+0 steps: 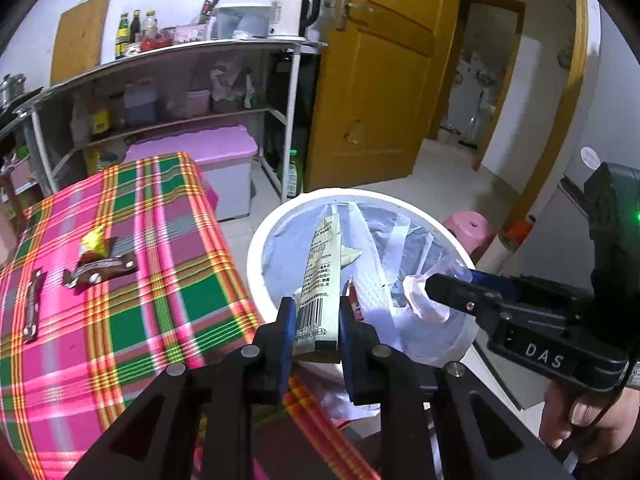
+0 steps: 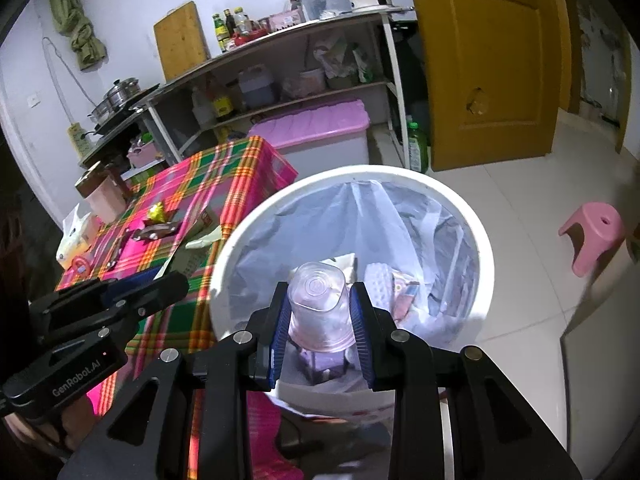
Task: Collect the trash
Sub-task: 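Carry packet and cup over the bin and open both tools to drop them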
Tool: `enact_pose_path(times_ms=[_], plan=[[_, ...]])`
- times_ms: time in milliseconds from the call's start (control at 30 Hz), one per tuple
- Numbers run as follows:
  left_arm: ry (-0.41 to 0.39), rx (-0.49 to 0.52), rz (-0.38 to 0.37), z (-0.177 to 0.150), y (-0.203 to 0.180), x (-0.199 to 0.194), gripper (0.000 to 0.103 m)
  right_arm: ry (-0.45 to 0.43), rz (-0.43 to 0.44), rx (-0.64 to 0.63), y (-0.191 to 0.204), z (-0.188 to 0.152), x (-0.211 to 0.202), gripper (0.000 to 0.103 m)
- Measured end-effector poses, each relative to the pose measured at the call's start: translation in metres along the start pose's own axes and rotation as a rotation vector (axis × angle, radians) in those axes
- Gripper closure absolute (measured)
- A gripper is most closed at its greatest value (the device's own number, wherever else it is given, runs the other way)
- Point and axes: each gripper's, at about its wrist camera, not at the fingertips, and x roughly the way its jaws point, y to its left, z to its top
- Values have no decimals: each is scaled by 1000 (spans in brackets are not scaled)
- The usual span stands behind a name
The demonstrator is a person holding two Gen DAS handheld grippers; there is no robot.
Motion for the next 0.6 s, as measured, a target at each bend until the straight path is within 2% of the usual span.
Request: enact_pose_path(times_ms=[600], plan=[[60,3,-47,16,-9,45,81,60,-44,5,-20,3,25,71]])
